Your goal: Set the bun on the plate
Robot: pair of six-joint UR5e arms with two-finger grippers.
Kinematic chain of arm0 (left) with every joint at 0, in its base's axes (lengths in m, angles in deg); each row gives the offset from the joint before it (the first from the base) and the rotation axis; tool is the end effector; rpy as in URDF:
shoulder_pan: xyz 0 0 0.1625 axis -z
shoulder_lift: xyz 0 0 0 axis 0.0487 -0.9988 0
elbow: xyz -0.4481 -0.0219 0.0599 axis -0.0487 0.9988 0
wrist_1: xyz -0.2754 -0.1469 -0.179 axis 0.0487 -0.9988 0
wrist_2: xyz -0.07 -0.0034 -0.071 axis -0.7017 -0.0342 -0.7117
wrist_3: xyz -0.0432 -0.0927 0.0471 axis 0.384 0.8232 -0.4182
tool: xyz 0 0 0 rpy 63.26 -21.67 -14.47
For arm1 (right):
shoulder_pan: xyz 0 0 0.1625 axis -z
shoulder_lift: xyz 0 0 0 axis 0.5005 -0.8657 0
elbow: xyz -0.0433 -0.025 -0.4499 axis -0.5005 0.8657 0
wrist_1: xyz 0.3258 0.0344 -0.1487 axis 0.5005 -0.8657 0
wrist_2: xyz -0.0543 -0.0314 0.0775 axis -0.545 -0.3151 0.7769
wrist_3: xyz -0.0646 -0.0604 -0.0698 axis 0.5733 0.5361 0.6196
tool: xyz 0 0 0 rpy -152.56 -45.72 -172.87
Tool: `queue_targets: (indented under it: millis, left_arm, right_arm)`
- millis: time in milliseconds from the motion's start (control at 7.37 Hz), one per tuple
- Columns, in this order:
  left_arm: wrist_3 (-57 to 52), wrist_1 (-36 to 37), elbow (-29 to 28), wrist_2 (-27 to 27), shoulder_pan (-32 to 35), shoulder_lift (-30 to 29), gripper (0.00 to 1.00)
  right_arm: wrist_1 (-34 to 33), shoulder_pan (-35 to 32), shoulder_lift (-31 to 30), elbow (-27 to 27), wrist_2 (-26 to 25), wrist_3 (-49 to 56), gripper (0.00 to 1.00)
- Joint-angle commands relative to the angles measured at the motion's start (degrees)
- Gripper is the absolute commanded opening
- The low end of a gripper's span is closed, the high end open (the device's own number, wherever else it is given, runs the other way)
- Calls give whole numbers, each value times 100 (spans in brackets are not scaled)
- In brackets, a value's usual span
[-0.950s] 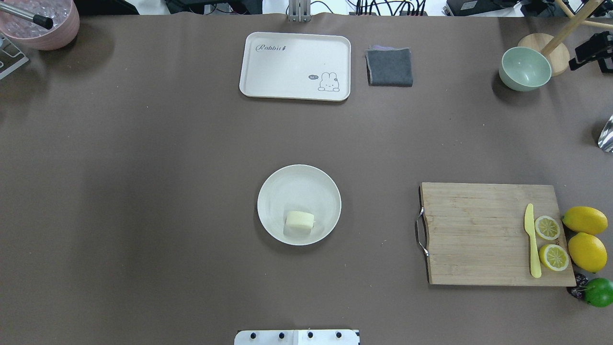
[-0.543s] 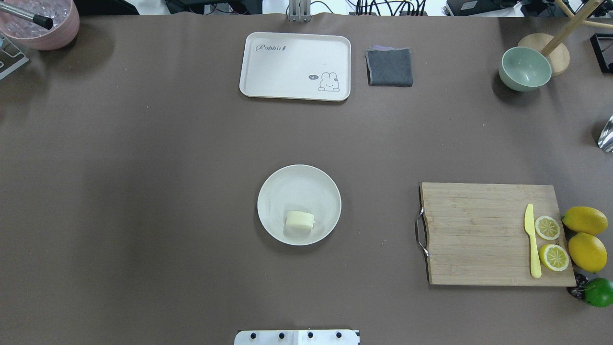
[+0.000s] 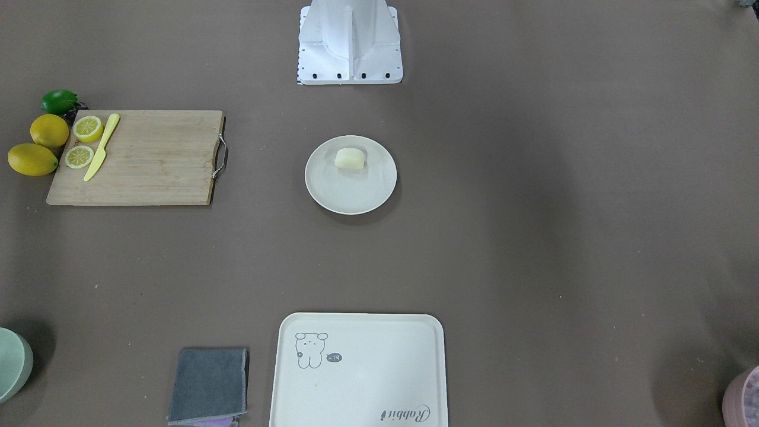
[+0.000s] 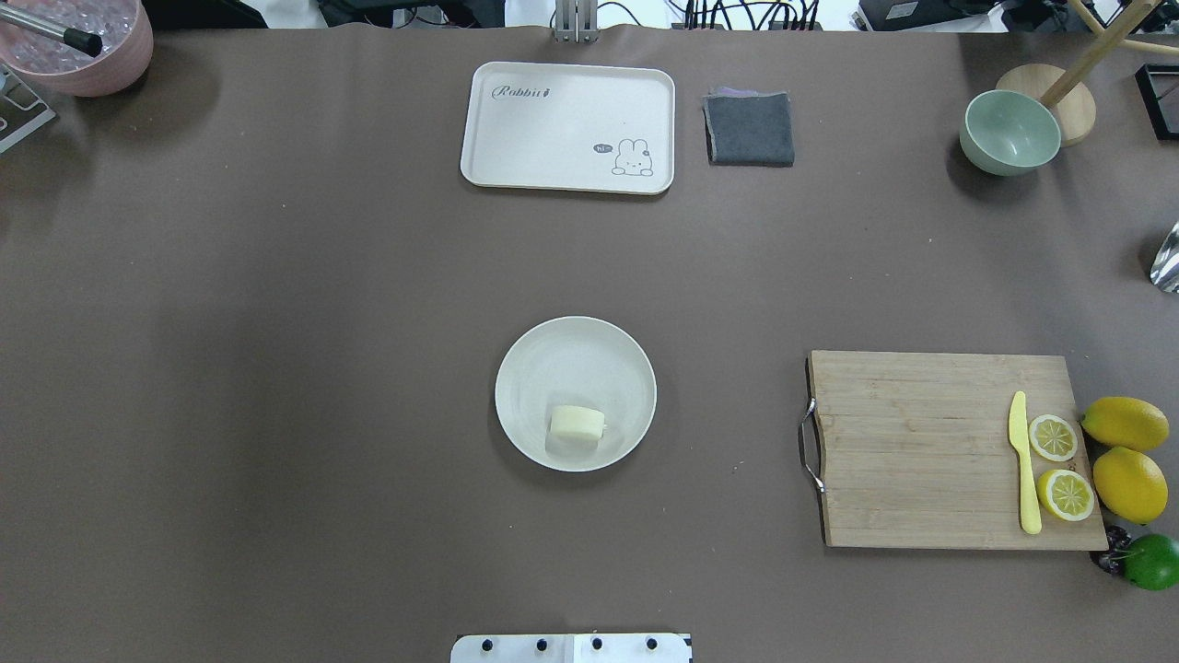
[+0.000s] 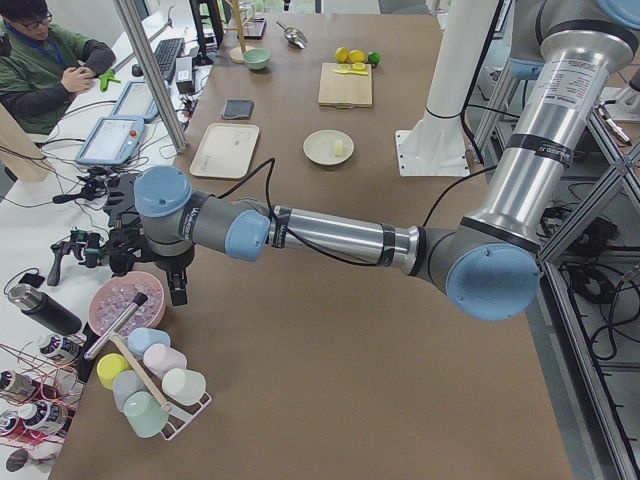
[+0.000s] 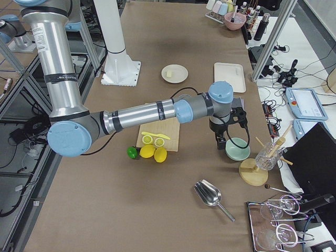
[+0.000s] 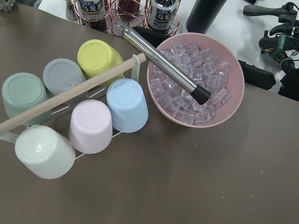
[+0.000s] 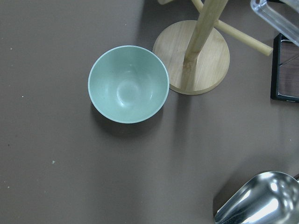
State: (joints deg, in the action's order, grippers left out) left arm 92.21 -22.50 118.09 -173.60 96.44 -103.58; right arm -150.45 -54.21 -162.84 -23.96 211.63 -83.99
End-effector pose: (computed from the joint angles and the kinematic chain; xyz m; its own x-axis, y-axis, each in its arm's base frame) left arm -0.0898 -0.6080 0.5711 0.5730 -0.3029 -0.7616 0.3976 0.9153 -0.0649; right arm 0.0046 -0.5335 0.5678 0.7242 -0.1308 0.6770 -0.0321 0.9744 0.2225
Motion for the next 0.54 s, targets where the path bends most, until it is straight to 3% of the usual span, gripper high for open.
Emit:
queue_targets:
  millis: [0, 407]
  left_arm:
    - [-429, 55, -129, 14, -30, -35, 98]
    - [-739, 55, -121, -13, -100, -35, 98]
  right_arm:
    - [1, -31, -9, 1, 8, 9, 100]
    - [1, -66, -27, -8, 0, 9, 100]
